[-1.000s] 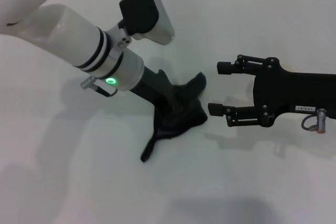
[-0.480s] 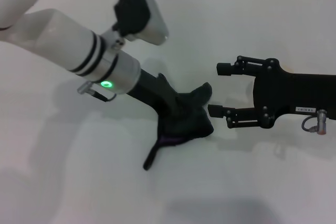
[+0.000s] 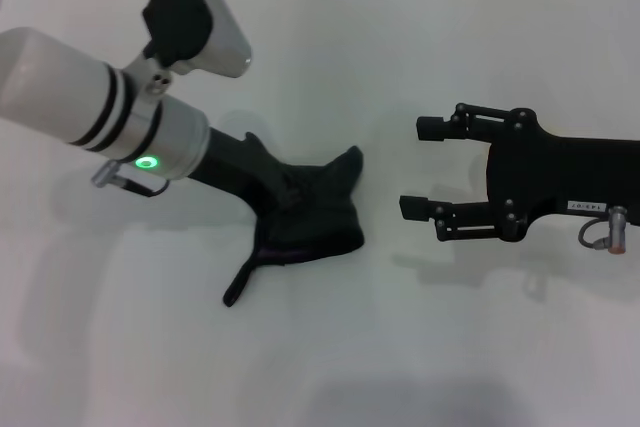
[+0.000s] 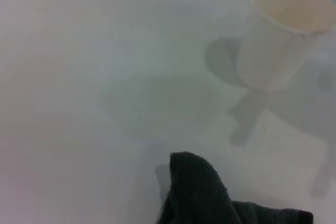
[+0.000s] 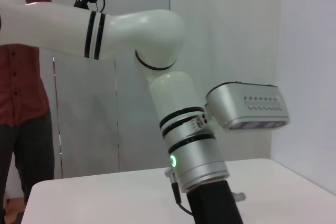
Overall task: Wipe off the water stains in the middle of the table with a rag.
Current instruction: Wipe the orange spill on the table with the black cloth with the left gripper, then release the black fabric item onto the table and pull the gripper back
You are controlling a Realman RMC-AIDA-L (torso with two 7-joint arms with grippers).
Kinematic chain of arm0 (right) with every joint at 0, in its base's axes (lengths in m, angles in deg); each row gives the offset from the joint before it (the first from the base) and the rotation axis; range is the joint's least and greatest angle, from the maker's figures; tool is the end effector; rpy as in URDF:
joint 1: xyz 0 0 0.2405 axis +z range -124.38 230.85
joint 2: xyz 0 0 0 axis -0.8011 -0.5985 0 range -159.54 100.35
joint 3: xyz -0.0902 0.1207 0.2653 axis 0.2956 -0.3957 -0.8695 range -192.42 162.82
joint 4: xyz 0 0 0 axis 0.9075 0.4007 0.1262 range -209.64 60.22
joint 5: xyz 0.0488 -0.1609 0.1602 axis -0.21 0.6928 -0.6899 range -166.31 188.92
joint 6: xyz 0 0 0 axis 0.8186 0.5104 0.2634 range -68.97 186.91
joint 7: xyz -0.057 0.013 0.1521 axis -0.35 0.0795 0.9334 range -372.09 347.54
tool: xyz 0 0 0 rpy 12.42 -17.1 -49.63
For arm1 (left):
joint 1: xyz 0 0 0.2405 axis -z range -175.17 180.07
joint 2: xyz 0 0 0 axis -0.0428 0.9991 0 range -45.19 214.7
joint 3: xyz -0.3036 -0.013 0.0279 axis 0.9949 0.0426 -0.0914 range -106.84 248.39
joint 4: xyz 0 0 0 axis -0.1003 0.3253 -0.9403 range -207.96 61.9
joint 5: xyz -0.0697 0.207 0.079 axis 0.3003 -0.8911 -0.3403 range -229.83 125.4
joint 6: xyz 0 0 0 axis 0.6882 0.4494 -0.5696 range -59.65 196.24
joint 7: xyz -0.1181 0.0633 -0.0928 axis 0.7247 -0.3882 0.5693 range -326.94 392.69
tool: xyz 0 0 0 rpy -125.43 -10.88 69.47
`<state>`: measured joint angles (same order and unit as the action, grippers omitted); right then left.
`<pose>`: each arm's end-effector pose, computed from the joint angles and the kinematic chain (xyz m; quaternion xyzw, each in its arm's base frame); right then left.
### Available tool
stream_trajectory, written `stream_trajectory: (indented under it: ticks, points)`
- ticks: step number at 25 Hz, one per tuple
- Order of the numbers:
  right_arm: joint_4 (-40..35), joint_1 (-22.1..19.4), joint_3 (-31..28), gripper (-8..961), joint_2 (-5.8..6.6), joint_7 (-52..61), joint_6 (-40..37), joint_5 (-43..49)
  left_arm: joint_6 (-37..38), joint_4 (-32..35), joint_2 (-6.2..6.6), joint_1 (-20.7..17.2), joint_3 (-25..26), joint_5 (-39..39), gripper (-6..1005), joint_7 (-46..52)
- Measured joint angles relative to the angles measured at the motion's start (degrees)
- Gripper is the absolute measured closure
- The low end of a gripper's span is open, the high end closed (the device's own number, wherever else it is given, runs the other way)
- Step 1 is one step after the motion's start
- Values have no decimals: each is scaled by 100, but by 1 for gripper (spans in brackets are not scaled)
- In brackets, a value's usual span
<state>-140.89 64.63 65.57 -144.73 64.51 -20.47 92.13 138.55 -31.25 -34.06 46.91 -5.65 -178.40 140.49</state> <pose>0.2426 0.3273 -0.0275 -0.9483 0.0409 0.2807 0.1422 -0.2264 0.4317 -0.1189 -0.9820 -0.1691 0.0515 0.0666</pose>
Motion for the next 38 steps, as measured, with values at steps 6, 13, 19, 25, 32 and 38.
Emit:
stream_trajectory:
  ticks: [6, 13, 19, 25, 32, 38]
  points:
    - [0, 11, 2, 129, 0, 20, 8, -12, 199, 245, 55, -267, 451, -341, 969, 62]
    - [0, 32, 26, 129, -7, 32, 28, -15, 493, 663, 48, -664, 972, -652, 969, 29]
    - [1, 32, 34, 129, -9, 38, 37, -77, 515, 840, 37, -916, 983, -662, 969, 27]
    - [7, 35, 42, 129, -9, 43, 42, -85, 633, 879, 30, -1159, 1014, -721, 969, 17]
    - [10, 55, 57, 129, -9, 47, 43, -85, 708, 893, 67, -1221, 1184, -701, 970, 8]
    - [10, 64, 61, 129, -9, 47, 43, -86, 779, 906, 71, -1172, 1409, -676, 961, 3]
